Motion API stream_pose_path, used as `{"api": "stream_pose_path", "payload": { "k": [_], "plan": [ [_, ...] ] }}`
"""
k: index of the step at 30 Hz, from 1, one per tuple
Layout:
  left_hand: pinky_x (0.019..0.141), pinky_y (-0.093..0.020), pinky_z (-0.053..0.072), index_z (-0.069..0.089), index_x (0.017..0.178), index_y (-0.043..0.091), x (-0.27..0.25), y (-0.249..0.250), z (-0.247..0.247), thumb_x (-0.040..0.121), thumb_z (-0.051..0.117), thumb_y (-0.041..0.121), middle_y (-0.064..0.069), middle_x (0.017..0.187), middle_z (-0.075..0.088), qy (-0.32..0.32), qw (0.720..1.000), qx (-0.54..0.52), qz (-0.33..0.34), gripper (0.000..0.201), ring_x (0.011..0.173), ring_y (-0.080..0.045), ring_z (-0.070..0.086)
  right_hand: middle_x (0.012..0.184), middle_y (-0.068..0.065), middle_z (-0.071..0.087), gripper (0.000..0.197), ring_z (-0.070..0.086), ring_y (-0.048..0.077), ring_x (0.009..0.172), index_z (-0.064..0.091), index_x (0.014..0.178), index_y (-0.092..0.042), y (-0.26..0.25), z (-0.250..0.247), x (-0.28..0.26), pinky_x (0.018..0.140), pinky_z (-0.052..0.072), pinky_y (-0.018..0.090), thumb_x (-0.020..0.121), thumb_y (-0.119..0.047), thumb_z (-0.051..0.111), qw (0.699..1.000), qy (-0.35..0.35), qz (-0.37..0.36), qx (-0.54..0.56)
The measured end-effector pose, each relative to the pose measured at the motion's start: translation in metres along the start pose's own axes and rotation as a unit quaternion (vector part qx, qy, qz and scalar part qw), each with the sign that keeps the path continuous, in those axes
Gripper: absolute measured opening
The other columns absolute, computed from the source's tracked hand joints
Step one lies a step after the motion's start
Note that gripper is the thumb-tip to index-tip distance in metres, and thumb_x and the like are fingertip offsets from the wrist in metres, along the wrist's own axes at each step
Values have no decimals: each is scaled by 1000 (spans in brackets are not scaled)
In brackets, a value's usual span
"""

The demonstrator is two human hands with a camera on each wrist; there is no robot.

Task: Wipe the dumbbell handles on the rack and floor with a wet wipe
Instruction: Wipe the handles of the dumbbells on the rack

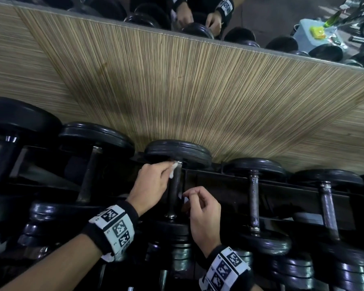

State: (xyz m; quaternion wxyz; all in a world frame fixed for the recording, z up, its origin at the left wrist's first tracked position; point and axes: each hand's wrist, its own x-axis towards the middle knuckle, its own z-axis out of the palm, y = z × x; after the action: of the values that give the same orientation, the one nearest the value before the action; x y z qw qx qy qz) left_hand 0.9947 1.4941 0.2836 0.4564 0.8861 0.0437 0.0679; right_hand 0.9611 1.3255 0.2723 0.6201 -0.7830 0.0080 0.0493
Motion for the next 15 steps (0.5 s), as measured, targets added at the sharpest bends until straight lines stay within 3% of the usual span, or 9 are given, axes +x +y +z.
{"api": "stream_pose_path", "payload": {
  "k": [2, 5, 6, 8, 9, 12, 14, 15],
  "plan": [
    [88, -26, 52, 74, 113, 24, -3, 15, 1, 100, 56, 28, 4, 100, 77, -39, 999, 8, 24, 22, 93, -6, 70, 69, 9, 66, 22, 59, 31, 62, 68, 79, -21, 0, 0, 1, 58, 48, 48, 94, -23, 52, 1000, -2, -16, -2],
    [84, -32, 53, 65, 120, 34, -16, 33, 13, 101, 50, 36, -1, 96, 73, -107, 991, 60, 46, 25, 89, -14, 68, 81, -2, 68, 17, 63, 15, 73, 65, 91, -24, 0, -2, 2, 69, 53, 34, 98, -13, 53, 998, 14, -52, -16],
    [82, -30, 53, 64, 121, 34, -23, 37, 16, 101, 50, 36, 0, 96, 73, -104, 992, 54, 39, 25, 88, -12, 68, 88, -5, 67, 12, 64, 15, 81, 61, 97, -26, 2, -2, 2, 73, 54, 36, 99, -16, 54, 998, 23, -53, -15],
    [78, -22, 53, 67, 116, 31, -36, 42, 18, 100, 54, 33, 5, 93, 73, -82, 997, 2, 14, 20, 86, -4, 68, 105, -5, 62, 13, 64, 23, 92, 53, 109, -31, 3, -2, 0, 76, 56, 52, 96, -28, 57, 999, 25, -26, 21],
    [75, -19, 51, 68, 112, 28, -40, 43, 16, 100, 56, 32, 7, 91, 73, -73, 997, -17, 0, 17, 84, -2, 68, 112, -6, 60, 21, 64, 27, 96, 50, 114, -35, 3, -3, 0, 76, 56, 55, 94, -32, 58, 999, 8, -14, 47],
    [71, -20, 52, 70, 100, 22, -47, 41, 6, 98, 61, 27, 8, 83, 74, -60, 995, -70, -43, 11, 73, -3, 70, 121, -4, 64, 31, 66, 24, 104, 54, 129, -31, 2, -15, 4, 89, 56, 45, 99, -27, 57, 989, -125, -13, 74],
    [67, -17, 52, 70, 94, 18, -51, 42, -4, 95, 66, 24, 6, 77, 74, -51, 990, -107, -79, 8, 66, -6, 70, 112, 4, 71, 21, 67, 20, 104, 65, 122, -18, -5, -23, 8, 92, 55, 35, 102, -20, 58, 981, -189, -12, 53],
    [66, -17, 52, 69, 92, 17, -53, 43, -10, 93, 68, 25, 5, 75, 75, -48, 988, -116, -95, 8, 63, -7, 70, 105, 5, 73, 18, 68, 17, 99, 68, 116, -15, -9, -26, 11, 85, 56, 31, 101, -16, 59, 978, -198, 2, 58]
  ]
}}
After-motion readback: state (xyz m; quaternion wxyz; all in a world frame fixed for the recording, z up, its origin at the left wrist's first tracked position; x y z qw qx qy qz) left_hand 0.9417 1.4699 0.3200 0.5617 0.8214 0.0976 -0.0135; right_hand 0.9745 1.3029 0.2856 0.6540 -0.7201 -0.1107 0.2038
